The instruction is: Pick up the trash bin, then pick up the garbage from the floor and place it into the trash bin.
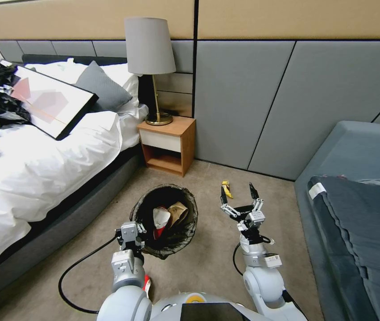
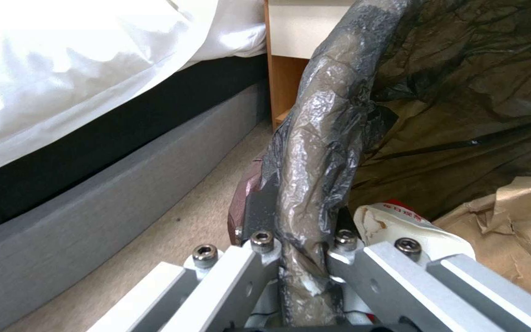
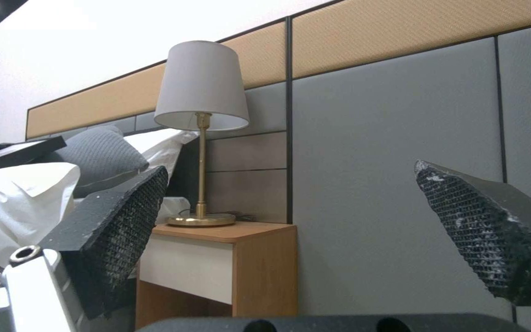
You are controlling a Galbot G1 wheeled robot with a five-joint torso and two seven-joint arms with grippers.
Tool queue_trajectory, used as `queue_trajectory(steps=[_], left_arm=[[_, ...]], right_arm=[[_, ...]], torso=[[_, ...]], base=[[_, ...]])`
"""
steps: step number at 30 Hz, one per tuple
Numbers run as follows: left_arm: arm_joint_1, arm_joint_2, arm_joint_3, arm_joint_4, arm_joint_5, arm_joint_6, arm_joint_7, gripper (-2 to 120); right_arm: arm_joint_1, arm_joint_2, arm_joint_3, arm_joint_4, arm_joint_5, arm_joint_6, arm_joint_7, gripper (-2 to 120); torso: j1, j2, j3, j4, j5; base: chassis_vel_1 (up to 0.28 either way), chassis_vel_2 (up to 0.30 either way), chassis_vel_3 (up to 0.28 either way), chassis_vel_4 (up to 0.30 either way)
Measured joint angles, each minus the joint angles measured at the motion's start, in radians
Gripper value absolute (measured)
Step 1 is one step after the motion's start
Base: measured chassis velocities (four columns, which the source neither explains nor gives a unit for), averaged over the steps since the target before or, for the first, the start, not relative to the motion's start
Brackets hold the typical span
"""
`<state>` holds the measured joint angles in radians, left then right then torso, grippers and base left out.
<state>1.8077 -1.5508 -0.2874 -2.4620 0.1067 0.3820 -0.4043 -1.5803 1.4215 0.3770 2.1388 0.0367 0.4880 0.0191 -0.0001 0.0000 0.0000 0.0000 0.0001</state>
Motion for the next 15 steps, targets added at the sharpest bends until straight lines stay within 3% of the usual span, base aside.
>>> queue_trajectory(steps=[15], left_arm=[[0.000,0.000,0.000,0.000,0.000,0.000,0.000,0]], right_arm=[[0.003,0.000,0.000,0.000,0.000,0.000,-0.002,100]], torso=[[0.000,0.000,0.000,0.0000,-0.0001]], base=[[-0.096,0.093,0.093,-0.092]])
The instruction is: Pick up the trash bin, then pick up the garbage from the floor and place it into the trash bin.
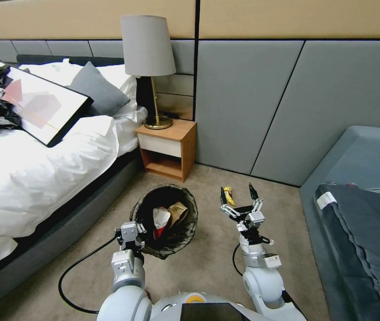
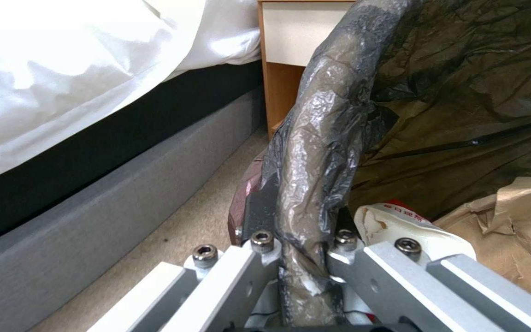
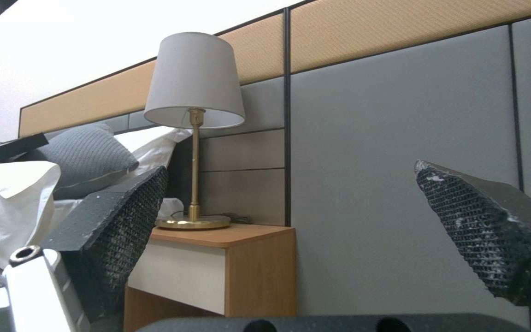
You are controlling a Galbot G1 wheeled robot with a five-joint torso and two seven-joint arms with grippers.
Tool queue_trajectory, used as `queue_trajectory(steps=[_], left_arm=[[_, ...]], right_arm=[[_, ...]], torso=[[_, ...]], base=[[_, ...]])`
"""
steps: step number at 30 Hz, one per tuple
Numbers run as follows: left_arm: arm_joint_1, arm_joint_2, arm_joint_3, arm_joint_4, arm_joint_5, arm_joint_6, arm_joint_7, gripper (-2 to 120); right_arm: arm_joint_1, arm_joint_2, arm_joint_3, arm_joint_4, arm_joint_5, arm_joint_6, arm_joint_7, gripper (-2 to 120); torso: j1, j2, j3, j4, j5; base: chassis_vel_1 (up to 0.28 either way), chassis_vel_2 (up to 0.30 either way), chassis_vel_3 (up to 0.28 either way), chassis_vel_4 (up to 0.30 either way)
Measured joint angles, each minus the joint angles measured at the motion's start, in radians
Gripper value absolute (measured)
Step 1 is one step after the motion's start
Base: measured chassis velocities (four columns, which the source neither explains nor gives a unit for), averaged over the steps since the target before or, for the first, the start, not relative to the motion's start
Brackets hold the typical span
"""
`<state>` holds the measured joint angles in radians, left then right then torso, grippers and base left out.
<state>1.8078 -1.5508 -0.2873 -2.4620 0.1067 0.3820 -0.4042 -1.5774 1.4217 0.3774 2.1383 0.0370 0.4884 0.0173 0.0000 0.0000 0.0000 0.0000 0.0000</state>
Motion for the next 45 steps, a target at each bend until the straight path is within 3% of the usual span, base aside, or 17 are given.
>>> queue_trajectory(steps=[27,45], left_arm=[[0.000,0.000,0.000,0.000,0.000,0.000,0.000,0],[0.000,0.000,0.000,0.000,0.000,0.000,0.000,0]], right_arm=[[0.001,0.001,-0.006,-0.006,0.009,0.002,-0.007,100],[0.026,0.009,-0.005,-0.017,-0.003,0.060,-0.032,100]], torso=[[0.000,0.000,0.000,0.0000,0.0000],[0.000,0.000,0.000,0.0000,0.0000]], base=[[-0.092,0.096,0.092,-0.098],[-0.031,0.024,0.030,-0.026]])
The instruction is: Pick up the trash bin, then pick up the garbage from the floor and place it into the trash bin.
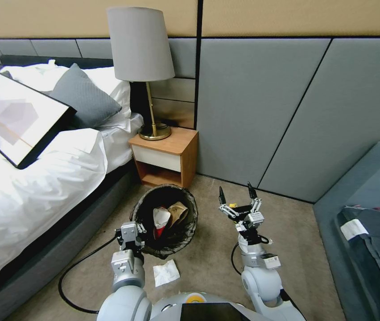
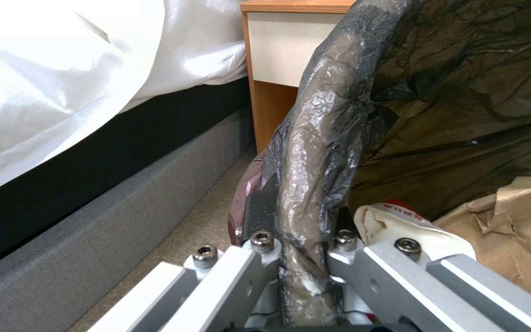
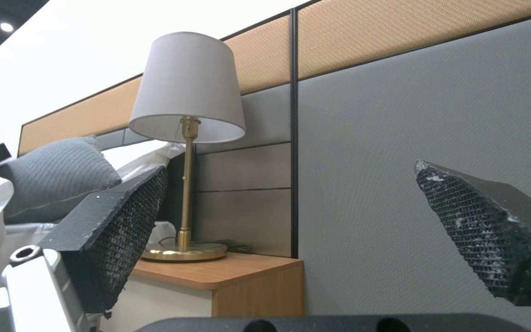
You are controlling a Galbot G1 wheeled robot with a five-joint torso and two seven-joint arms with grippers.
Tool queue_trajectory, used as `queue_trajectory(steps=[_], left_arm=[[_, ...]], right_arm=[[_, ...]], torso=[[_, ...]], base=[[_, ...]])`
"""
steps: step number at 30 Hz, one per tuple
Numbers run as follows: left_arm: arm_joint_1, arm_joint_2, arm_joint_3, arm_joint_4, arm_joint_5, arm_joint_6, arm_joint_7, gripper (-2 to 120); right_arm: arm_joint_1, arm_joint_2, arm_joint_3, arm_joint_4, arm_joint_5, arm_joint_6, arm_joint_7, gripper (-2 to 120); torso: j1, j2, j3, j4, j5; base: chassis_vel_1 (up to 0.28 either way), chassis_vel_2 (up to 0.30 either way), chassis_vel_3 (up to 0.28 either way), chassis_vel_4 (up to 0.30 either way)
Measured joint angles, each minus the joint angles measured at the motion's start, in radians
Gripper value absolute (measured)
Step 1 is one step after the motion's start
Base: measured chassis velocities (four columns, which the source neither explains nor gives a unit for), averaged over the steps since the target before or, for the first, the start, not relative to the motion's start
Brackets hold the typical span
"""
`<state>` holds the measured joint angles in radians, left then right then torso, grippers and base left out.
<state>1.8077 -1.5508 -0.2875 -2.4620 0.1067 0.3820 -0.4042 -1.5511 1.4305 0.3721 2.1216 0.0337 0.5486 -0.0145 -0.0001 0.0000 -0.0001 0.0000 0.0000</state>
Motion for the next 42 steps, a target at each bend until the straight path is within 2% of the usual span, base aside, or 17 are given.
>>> queue_trajectory(steps=[5,7,12,14,16,17,19,21,28,30,31,33,34,37,42], left_arm=[[0.000,0.000,0.000,0.000,0.000,0.000,0.000,0],[0.000,0.000,0.000,0.000,0.000,0.000,0.000,0],[0.000,0.000,0.000,0.000,0.000,0.000,0.000,0],[0.000,0.000,0.000,0.000,0.000,0.000,0.000,0],[0.000,0.000,0.000,0.000,0.000,0.000,0.000,0],[0.000,0.000,0.000,0.000,0.000,0.000,0.000,0],[0.000,0.000,0.000,0.000,0.000,0.000,0.000,0],[0.000,0.000,0.000,0.000,0.000,0.000,0.000,0],[0.000,0.000,0.000,0.000,0.000,0.000,0.000,0],[0.000,0.000,0.000,0.000,0.000,0.000,0.000,0],[0.000,0.000,0.000,0.000,0.000,0.000,0.000,0],[0.000,0.000,0.000,0.000,0.000,0.000,0.000,0],[0.000,0.000,0.000,0.000,0.000,0.000,0.000,0],[0.000,0.000,0.000,0.000,0.000,0.000,0.000,0],[0.000,0.000,0.000,0.000,0.000,0.000,0.000,0]], right_arm=[[0.023,-0.006,0.004,-0.016,-0.006,-0.053,0.042,100],[0.039,-0.010,0.005,-0.030,-0.005,-0.122,0.075,100],[0.068,-0.015,0.013,-0.074,0.000,-0.202,0.100,100],[0.085,-0.018,0.021,-0.113,0.002,-0.265,0.120,100],[0.087,-0.018,0.021,-0.117,0.002,-0.270,0.122,100],[0.101,-0.021,0.025,-0.153,0.011,-0.317,0.145,100],[0.110,-0.022,0.028,-0.171,0.016,-0.340,0.155,100],[0.131,-0.029,0.036,-0.221,0.043,-0.403,0.181,100],[0.166,-0.046,0.052,-0.298,0.104,-0.533,0.183,100],[0.181,-0.053,0.053,-0.338,0.114,-0.597,0.179,100],[0.181,-0.053,0.053,-0.338,0.114,-0.597,0.179,100],[0.220,-0.056,0.054,-0.436,0.104,-0.653,0.184,100],[0.220,-0.056,0.054,-0.436,0.104,-0.653,0.184,100],[0.274,-0.062,0.051,-0.553,0.094,-0.673,0.180,100],[0.330,-0.066,0.039,-0.659,0.098,-0.675,0.166,100]], torso=[[0.000,0.000,0.000,0.0000,0.0000],[0.000,0.000,0.000,0.0000,0.0000],[0.000,0.000,0.000,0.0001,0.0001],[0.000,0.000,0.000,0.0000,0.0000],[0.000,0.000,0.000,0.0000,0.0001],[0.000,0.000,0.000,0.0000,0.0001],[0.000,0.000,0.000,0.0000,0.0001],[0.000,0.000,0.000,0.0000,0.0001],[0.000,0.000,0.000,0.0000,0.0000],[0.000,0.000,0.000,-0.0001,0.0000],[0.000,0.000,0.000,-0.0001,0.0000],[0.000,0.000,0.000,0.0001,0.0000],[0.000,0.000,0.000,0.0001,0.0000],[0.000,0.000,0.000,0.0000,-0.0001],[0.000,0.000,0.000,0.0000,0.0001]], base=[[0.000,0.000,0.000,0.000],[0.000,0.000,0.000,0.000],[0.000,0.000,0.000,0.000],[0.000,0.000,0.000,0.000],[0.000,0.000,0.000,0.000],[0.000,0.000,0.000,0.000],[0.000,0.000,0.000,0.000],[0.000,0.000,0.000,0.000],[0.000,0.000,0.000,0.000],[0.000,0.000,0.000,0.000],[0.000,0.000,0.000,0.000],[0.000,0.000,0.000,0.000],[0.000,0.000,0.000,0.000],[0.000,0.000,0.000,0.000],[0.000,0.000,0.000,0.000]])
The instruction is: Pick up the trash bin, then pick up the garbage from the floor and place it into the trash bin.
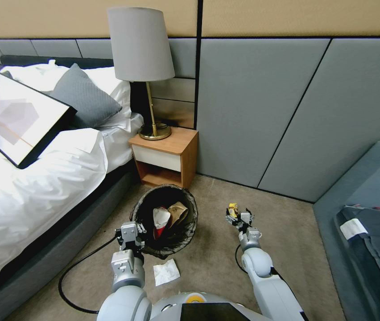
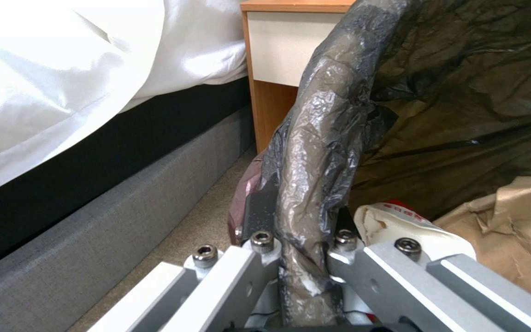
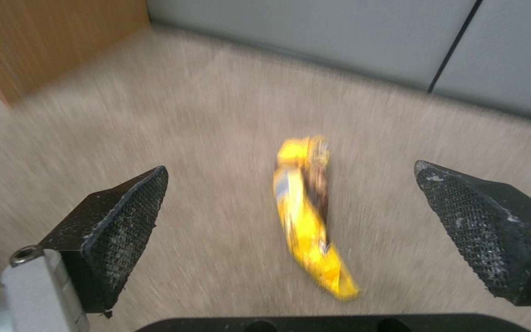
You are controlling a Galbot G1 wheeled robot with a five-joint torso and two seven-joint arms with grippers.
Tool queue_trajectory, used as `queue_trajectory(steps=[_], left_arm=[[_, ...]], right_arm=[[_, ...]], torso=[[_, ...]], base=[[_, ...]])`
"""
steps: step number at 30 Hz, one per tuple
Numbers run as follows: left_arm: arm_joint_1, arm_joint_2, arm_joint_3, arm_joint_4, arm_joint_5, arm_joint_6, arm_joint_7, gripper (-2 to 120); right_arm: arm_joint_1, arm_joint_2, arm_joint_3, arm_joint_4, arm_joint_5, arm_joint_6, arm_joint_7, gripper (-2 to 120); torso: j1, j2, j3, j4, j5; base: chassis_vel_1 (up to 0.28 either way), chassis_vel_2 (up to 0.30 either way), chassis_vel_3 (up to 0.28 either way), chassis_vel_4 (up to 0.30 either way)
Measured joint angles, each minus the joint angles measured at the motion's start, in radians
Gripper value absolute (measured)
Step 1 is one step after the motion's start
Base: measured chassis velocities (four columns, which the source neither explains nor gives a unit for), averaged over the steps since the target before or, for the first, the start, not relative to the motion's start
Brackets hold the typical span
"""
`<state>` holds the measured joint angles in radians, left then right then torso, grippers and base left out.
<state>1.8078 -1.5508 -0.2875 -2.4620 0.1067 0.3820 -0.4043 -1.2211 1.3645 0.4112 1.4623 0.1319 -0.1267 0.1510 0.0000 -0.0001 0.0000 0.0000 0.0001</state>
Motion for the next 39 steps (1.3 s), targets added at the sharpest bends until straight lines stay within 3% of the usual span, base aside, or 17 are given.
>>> queue_trajectory(steps=[27,39], left_arm=[[0.000,0.000,0.000,0.000,0.000,0.000,0.000,0],[0.000,0.000,0.000,0.000,0.000,0.000,0.000,0]], right_arm=[[0.193,0.000,-0.059,-0.382,-0.011,0.115,-0.055,100],[0.306,0.016,-0.069,-0.621,-0.019,0.194,-0.070,100]], torso=[[0.000,0.000,0.000,0.0000,-0.0001],[0.000,0.000,0.000,0.0001,-0.0001]], base=[[0.000,0.000,0.000,0.000],[0.000,0.000,0.000,0.000]])
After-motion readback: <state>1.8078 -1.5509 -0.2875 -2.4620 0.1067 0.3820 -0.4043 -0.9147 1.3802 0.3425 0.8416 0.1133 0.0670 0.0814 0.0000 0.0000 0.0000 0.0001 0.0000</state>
